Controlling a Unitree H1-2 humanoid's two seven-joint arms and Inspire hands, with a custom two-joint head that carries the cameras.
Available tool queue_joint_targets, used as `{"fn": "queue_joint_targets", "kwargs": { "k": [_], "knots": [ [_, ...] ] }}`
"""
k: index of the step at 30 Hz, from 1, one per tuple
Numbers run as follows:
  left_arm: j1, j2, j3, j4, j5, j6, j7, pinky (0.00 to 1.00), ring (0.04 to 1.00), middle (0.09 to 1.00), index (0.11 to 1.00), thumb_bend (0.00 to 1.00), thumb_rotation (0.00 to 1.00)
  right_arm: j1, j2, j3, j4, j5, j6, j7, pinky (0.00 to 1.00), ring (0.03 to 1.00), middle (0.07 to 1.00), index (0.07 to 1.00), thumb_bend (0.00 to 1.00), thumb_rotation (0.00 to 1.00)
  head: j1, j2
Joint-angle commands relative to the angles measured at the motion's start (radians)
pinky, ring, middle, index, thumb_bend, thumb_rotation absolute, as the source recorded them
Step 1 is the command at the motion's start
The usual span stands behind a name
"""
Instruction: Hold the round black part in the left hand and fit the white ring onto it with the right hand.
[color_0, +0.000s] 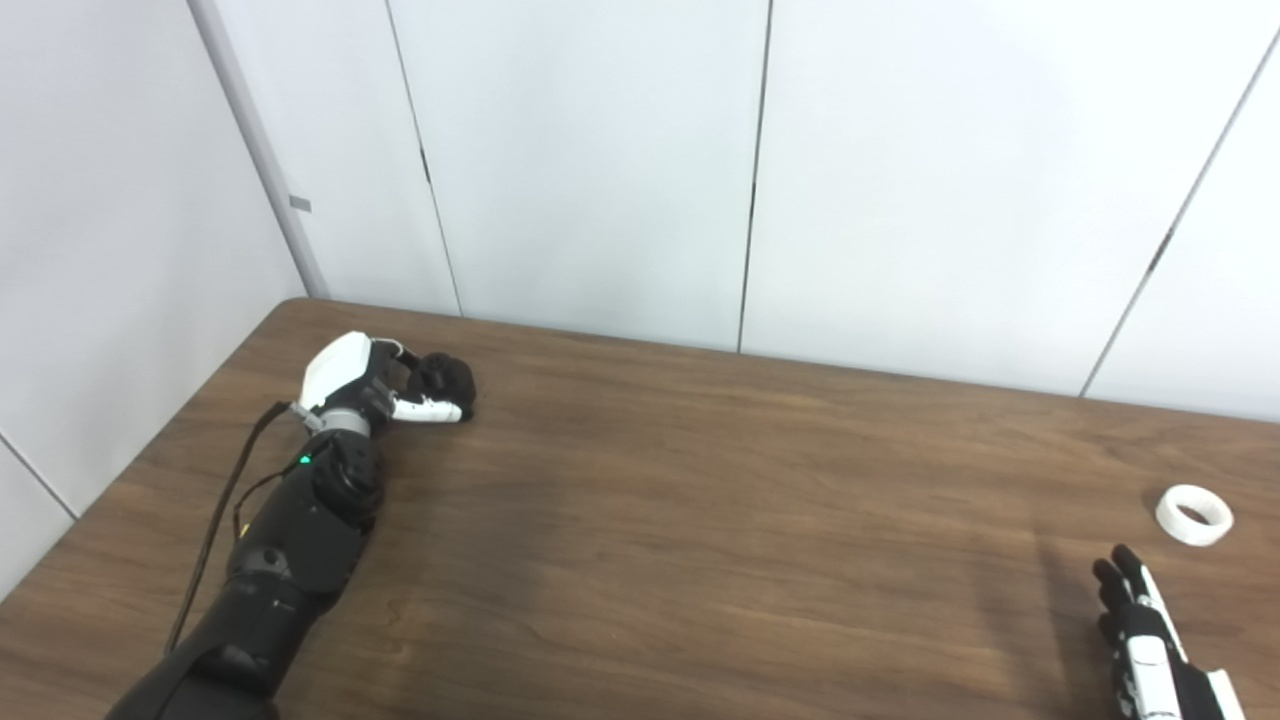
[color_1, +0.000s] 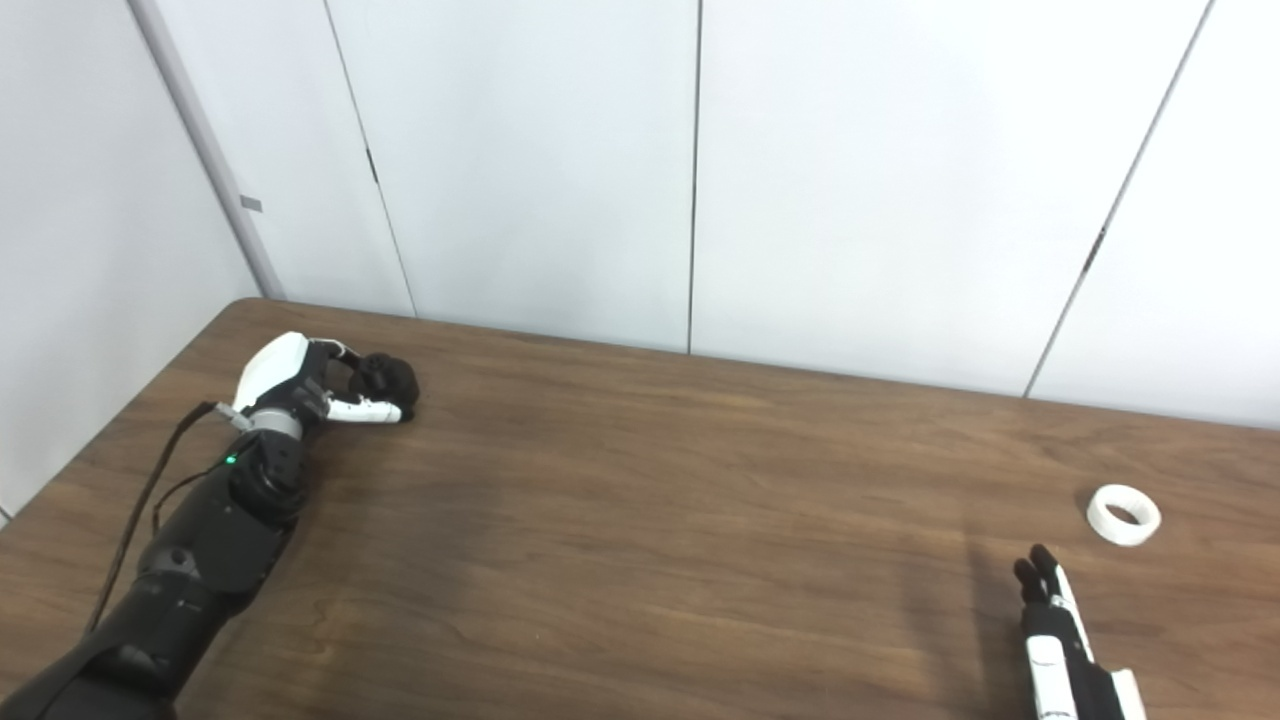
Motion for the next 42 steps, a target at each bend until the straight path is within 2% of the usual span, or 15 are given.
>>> {"fn": "queue_joint_targets", "kwargs": {
  "k": [1, 9, 15, 18, 26, 31, 38, 42],
  "knots": [
    [-0.037, 0.025, 0.018, -0.009, -0.008, -0.034, 0.038, 1.00, 0.914, 0.801, 0.490, 0.54, 0.05, 0.005, -0.005, -0.002, -0.021, 0.002, -0.009, 0.001, 1.00, 0.990, 0.963, 0.981, 0.37, 1.00, 0.000, 0.001],
    [-0.028, 0.028, 0.006, -0.018, 0.001, -0.045, 0.052, 1.00, 0.890, 0.765, 0.483, 0.52, 0.05, 0.005, -0.007, -0.003, -0.024, -0.004, -0.006, -0.002, 1.00, 0.990, 0.961, 0.982, 0.40, 1.00, 0.003, 0.002],
    [-0.016, 0.022, 0.010, -0.049, -0.002, -0.031, 0.049, 1.00, 0.910, 0.779, 0.483, 0.52, 0.05, 0.004, -0.004, -0.004, -0.022, 0.004, -0.006, 0.000, 1.00, 0.989, 0.962, 0.981, 0.42, 1.00, -0.001, 0.008],
    [-0.002, 0.022, 0.010, -0.093, -0.001, -0.013, 0.035, 1.00, 0.920, 0.786, 0.484, 0.52, 0.05, 0.005, -0.003, -0.001, -0.029, 0.008, 0.000, 0.003, 1.00, 0.993, 0.964, 0.983, 0.38, 1.00, -0.005, 0.009],
    [0.085, 0.006, 0.002, -0.323, 0.004, 0.019, -0.009, 1.00, 0.922, 0.782, 0.485, 0.52, 0.05, 0.001, 0.002, 0.006, -0.024, -0.007, 0.000, -0.003, 1.00, 0.995, 0.958, 0.979, 0.40, 1.00, -0.026, 0.014],
    [0.147, -0.003, -0.042, -0.471, 0.055, 0.032, -0.045, 1.00, 0.899, 0.776, 0.485, 0.52, 0.05, -0.006, 0.006, 0.011, -0.018, -0.023, 0.001, -0.006, 1.00, 1.000, 0.958, 0.978, 0.42, 1.00, -0.039, 0.018],
    [0.234, -0.053, -0.084, -0.694, 0.119, 0.065, -0.107, 1.00, 0.909, 0.791, 0.485, 0.52, 0.05, -0.012, 0.017, 0.013, -0.010, -0.018, -0.014, -0.012, 1.00, 0.989, 0.955, 0.974, 0.40, 1.00, -0.057, 0.024],
    [0.280, -0.079, -0.109, -0.795, 0.168, 0.071, -0.142, 1.00, 0.918, 0.798, 0.484, 0.52, 0.05, -0.017, 0.019, 0.021, -0.007, -0.035, -0.010, -0.018, 1.00, 0.982, 0.955, 0.973, 0.45, 1.00, -0.076, 0.031]
  ]
}}
